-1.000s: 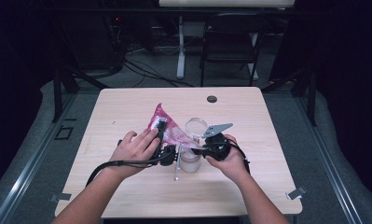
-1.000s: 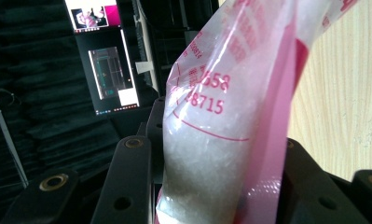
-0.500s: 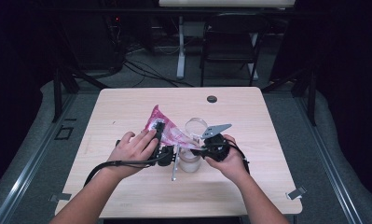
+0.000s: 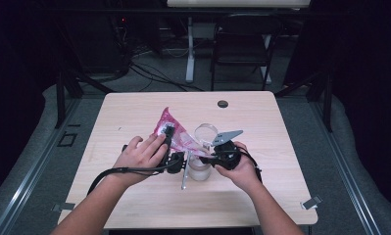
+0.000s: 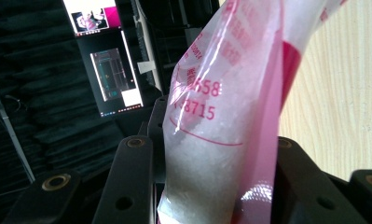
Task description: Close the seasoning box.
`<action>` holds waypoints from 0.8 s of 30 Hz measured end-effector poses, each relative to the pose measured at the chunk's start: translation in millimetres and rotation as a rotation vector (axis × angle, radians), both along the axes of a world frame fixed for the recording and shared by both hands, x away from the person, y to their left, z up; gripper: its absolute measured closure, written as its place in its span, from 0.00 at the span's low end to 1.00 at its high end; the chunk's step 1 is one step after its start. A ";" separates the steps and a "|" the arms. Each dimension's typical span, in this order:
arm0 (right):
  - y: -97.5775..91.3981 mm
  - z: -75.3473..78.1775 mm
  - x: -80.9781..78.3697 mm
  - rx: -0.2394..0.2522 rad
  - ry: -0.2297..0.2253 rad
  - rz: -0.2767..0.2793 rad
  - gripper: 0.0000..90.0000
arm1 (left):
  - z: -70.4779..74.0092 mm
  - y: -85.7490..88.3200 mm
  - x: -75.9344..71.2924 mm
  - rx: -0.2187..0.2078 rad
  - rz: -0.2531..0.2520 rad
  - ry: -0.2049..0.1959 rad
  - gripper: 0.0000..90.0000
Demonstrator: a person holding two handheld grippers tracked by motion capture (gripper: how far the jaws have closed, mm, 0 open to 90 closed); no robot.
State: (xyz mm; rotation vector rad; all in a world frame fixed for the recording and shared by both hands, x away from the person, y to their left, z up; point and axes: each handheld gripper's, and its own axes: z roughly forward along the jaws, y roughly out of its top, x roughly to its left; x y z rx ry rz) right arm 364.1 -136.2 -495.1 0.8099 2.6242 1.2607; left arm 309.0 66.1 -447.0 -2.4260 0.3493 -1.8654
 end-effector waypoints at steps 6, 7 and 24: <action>2.6 -1.1 -1.0 -0.008 0.006 0.006 1.00 | 2.8 -2.0 0.0 0.001 -0.003 -0.006 0.75; 2.8 -1.3 -1.0 -0.006 0.004 0.007 1.00 | 2.9 -2.0 0.1 -0.001 -0.004 -0.008 0.75; 2.7 -1.2 -1.0 -0.017 0.000 0.004 1.00 | 0.6 0.5 1.7 -0.033 0.001 0.005 0.74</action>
